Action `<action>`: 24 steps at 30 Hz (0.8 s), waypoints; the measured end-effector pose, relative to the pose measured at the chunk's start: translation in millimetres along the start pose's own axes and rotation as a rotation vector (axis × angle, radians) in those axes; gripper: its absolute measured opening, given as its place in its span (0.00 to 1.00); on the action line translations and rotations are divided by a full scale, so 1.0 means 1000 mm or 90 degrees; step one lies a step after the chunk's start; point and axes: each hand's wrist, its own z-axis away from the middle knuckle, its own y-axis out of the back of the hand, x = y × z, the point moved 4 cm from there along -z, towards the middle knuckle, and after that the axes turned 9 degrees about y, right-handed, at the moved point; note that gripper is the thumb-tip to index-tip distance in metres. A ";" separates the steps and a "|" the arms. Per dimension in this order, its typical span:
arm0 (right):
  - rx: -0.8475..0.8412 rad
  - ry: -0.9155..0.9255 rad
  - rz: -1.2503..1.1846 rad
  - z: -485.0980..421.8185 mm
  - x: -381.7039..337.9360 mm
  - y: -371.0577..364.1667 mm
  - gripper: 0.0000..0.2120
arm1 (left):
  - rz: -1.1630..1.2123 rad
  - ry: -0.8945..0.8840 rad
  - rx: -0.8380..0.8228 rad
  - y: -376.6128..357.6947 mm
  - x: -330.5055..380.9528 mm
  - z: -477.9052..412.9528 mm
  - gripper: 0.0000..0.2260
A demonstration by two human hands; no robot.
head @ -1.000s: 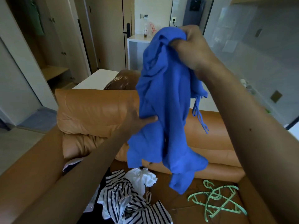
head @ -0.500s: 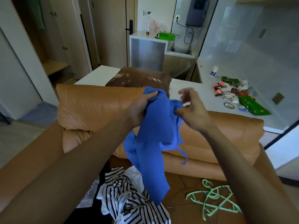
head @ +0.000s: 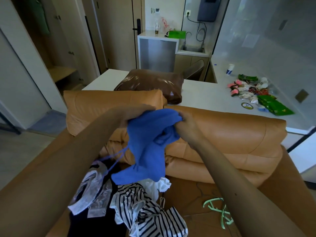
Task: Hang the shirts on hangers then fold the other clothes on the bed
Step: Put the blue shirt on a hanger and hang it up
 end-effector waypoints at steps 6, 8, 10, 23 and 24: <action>-0.089 -0.001 0.038 -0.033 -0.019 -0.009 0.12 | -0.251 -0.232 0.059 0.001 0.003 0.018 0.22; -0.127 0.000 0.059 -0.038 -0.021 -0.010 0.09 | -0.300 -0.292 0.046 -0.009 0.002 0.019 0.23; -0.130 0.010 0.074 -0.037 -0.024 -0.003 0.06 | -0.346 -0.316 0.077 -0.010 0.000 0.017 0.21; -0.050 -0.147 -0.001 0.023 0.076 0.048 0.09 | 0.275 -0.142 -0.043 -0.042 0.005 0.023 0.06; -0.024 -0.170 -0.034 0.025 0.078 0.049 0.10 | 0.265 -0.153 -0.055 -0.041 0.006 0.021 0.07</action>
